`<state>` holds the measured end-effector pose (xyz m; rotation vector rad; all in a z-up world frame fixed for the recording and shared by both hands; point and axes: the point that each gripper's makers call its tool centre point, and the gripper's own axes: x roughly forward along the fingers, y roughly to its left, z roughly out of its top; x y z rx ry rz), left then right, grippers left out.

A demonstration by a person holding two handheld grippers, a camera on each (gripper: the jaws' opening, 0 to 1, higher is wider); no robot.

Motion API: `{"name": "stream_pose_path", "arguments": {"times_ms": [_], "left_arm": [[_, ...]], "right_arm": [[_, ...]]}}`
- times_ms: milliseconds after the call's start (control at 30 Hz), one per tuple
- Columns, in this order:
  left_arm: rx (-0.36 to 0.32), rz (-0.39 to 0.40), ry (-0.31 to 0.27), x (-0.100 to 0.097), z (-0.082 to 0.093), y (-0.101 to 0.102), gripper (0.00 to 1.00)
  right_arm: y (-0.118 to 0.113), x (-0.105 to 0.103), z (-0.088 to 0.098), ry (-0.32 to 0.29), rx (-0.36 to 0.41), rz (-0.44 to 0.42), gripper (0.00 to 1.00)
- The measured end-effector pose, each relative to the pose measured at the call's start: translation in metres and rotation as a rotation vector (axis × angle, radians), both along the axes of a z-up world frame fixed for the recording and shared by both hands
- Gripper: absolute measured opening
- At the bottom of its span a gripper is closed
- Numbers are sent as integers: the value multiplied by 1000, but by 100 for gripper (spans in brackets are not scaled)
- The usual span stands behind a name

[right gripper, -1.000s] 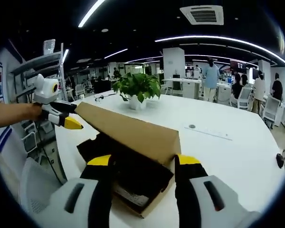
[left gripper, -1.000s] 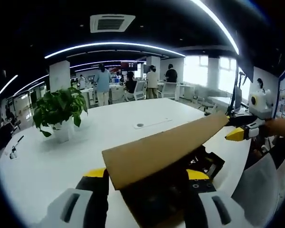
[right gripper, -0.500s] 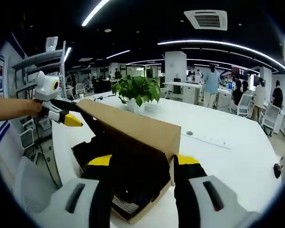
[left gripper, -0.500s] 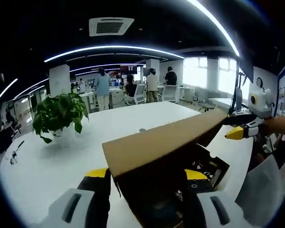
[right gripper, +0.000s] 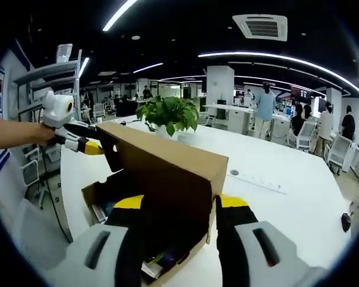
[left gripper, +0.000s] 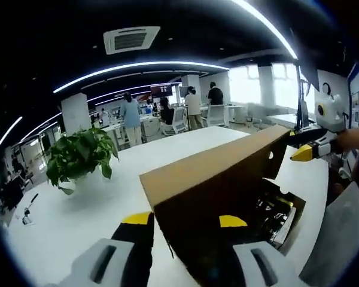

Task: Operate the shoe box by opening the lid, removing the specified soft item, and placing it in the target area until the item is outside and the box remains undamaged.

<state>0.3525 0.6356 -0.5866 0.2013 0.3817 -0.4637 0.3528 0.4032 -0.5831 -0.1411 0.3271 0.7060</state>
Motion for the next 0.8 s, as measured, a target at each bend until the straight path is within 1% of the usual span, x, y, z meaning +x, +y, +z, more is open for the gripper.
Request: {"name": "stream_pose_path", "arguments": {"times_ms": [133,333,467,667,733,800], "left_arm": [[1,14,-12,7,0,5,31],[-5,41,-14,17,0,10,24],[11,74,-8,24,2,15,17],[-7,127,-10,32,2,23,5],[-34,139,-4,35,3,24,5],[-31,138,-5,36,3,24,5]], "right_arm": [[0,4,1,-6,-6,-7,41],[-1,12,2,-9,-18,-17,39],[-2,15,2,-13,-24,-22,37],[-4,24,1,-32,-40,-25,34],[-4,26,1,-48,-58,-26,34],[-4,28,0,-58,-67,-30,33]]}}
